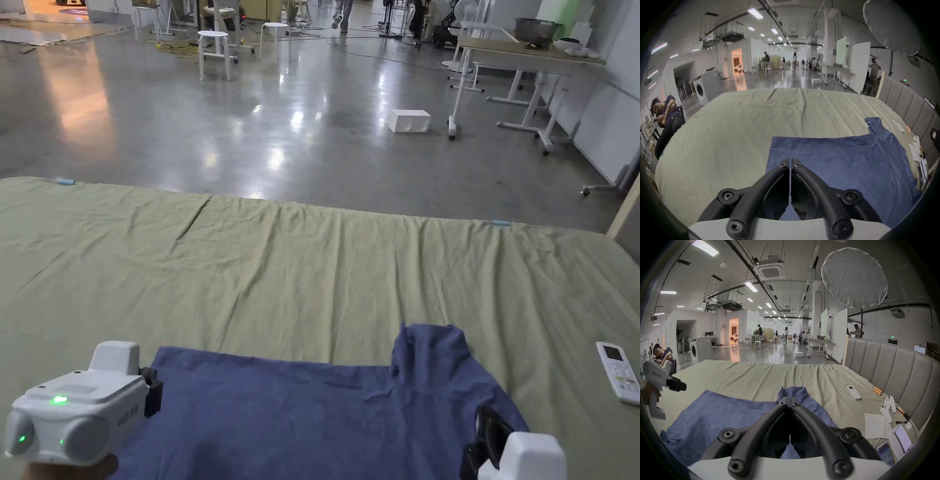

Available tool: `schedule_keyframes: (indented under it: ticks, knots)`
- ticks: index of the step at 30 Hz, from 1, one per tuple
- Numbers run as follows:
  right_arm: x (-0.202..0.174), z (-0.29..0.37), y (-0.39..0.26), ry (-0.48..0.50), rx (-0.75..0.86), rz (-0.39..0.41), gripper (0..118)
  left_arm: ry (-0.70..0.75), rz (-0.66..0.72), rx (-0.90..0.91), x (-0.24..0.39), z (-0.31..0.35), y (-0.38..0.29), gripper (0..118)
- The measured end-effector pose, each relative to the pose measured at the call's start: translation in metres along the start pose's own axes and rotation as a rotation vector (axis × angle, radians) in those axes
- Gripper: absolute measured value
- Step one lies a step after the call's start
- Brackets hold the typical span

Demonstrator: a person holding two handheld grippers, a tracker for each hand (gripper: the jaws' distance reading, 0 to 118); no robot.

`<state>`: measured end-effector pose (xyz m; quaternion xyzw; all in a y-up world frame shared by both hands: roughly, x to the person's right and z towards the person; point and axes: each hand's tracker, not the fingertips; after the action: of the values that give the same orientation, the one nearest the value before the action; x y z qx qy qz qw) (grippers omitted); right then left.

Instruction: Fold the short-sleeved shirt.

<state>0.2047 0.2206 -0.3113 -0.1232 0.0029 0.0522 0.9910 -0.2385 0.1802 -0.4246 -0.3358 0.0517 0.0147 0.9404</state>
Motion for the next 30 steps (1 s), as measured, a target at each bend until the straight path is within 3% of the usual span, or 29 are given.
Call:
schedule_keyframes:
  ticks: [3,4,8,10,14,20,22,25,29,30]
  knots:
    - [0.001,-0.013,-0.011,0.001,-0.036,0.012,0,0.021,-0.004,-0.032,-0.008,-0.044,0.016,2]
    - [0.001,-0.016,-0.013,0.002,-0.048,0.017,0,0.016,-0.009,-0.055,-0.01,-0.056,0.021,8]
    - [0.004,-0.029,-0.027,-0.002,-0.093,0.034,0,0.001,0.014,-0.14,-0.017,-0.101,0.04,59]
    - [0.005,-0.034,-0.034,-0.006,-0.111,0.037,0,0.015,0.02,-0.147,-0.019,-0.117,0.045,70]
    - [0.008,-0.04,-0.045,-0.013,-0.148,0.046,0,0.027,0.042,-0.171,-0.021,-0.145,0.052,70]
    - [0.014,-0.049,-0.062,-0.025,-0.199,0.052,0,0.086,-0.062,-0.295,-0.015,-0.18,0.041,66]
    - [0.016,-0.051,-0.068,-0.031,-0.263,0.022,0,0.066,-0.049,-0.273,-0.016,-0.185,0.033,55]
    - [0.017,-0.051,-0.067,-0.031,-0.235,0.035,0,0.059,-0.028,-0.238,-0.012,-0.182,0.028,41]
    - [0.019,-0.056,-0.069,-0.029,-0.247,0.031,0,0.012,-0.036,-0.234,-0.012,-0.181,0.031,10]
    - [0.02,-0.058,-0.069,-0.029,-0.25,0.028,0,-0.012,-0.021,-0.253,-0.014,-0.181,0.034,8]
